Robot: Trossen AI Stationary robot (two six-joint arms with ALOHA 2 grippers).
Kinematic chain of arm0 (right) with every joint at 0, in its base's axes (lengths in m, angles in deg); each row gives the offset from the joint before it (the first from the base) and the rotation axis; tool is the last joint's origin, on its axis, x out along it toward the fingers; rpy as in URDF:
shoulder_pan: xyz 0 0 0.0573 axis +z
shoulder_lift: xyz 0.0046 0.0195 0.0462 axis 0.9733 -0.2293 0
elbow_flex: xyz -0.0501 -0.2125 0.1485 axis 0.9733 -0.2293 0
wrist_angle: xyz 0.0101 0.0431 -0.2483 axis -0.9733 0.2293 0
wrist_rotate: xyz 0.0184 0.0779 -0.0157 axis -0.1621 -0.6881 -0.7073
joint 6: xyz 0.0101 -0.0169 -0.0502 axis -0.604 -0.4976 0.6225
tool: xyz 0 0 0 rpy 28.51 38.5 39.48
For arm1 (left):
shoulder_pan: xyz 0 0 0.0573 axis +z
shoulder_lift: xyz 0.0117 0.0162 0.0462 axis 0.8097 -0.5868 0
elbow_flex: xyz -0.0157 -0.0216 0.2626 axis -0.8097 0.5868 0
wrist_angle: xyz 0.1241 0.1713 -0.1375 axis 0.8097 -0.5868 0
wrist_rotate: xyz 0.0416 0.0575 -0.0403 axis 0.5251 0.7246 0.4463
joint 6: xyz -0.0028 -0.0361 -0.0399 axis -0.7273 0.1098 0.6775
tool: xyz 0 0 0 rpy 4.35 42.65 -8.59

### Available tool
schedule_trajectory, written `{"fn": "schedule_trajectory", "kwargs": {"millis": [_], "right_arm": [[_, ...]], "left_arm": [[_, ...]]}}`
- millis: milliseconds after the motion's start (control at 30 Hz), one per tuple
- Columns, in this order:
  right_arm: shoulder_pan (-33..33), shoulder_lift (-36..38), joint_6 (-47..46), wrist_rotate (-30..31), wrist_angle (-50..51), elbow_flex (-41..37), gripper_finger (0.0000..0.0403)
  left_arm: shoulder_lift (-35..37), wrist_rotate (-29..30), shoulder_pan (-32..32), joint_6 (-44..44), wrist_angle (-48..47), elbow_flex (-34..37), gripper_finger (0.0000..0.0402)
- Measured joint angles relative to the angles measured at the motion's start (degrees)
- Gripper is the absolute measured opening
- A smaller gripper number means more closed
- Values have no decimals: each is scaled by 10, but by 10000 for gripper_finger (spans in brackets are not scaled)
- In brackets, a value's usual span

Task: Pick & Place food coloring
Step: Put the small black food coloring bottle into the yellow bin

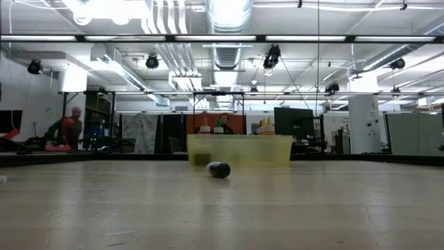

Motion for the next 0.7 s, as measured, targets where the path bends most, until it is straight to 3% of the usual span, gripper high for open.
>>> {"fn": "schedule_trajectory", "kwargs": {"millis": [133,367,700], "right_arm": [[12,0,-3,0,0,-2,91],[17,0,-16,0,-1,-4,91],[17,0,-1,0,-2,-21,86]], "left_arm": [[40,2,-10,18,42,71,76],[139,2,-18,70,181,256,76],[216,-9,-82,234,278,453,76]]}}
